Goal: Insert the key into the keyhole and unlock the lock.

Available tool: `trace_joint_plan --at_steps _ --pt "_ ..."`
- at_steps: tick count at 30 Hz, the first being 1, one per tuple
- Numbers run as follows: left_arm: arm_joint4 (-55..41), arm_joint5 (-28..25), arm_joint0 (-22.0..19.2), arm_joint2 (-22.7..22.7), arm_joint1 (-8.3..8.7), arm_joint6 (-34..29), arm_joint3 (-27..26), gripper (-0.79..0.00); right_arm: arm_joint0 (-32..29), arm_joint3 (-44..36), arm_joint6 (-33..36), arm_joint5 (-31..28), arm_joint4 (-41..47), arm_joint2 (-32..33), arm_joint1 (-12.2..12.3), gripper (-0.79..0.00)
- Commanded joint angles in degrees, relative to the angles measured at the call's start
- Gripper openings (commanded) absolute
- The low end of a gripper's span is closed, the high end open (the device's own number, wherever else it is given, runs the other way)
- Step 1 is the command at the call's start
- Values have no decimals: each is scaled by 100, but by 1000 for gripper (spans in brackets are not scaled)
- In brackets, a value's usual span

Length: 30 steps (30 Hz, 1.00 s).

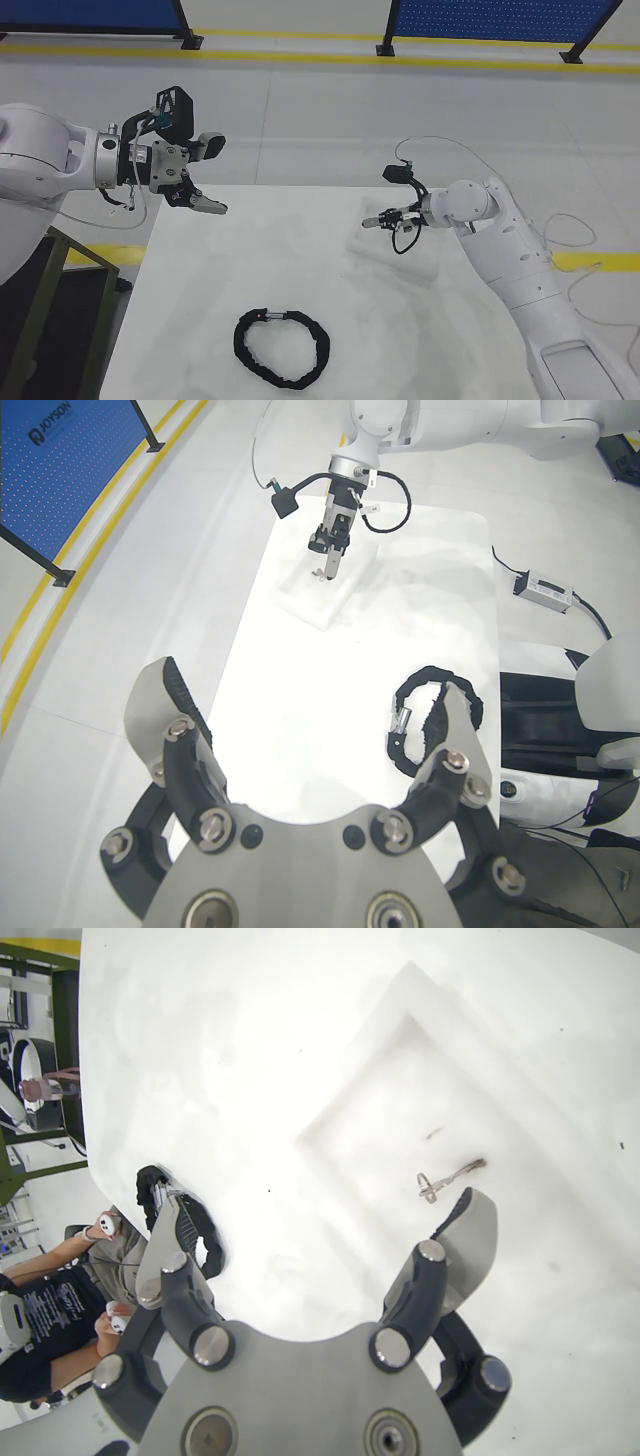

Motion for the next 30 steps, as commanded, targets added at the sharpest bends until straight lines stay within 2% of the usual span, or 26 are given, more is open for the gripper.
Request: trace_joint_plan --at_steps 1,3,24,30 --pt "0 0 0 0 0 0 0 0 -10 35 -225 299 -163 -22 -4 0" --pt "0 0 0 0 0 0 0 0 -71 -9 -376 468 -119 -5 -9 0" --pt "0 0 0 0 0 0 0 0 -71 -9 -376 468 -119 -5 -9 0" --pt "0 0 0 0 0 0 0 0 -209 -284 -650 1318 -764 -255 -33 0"
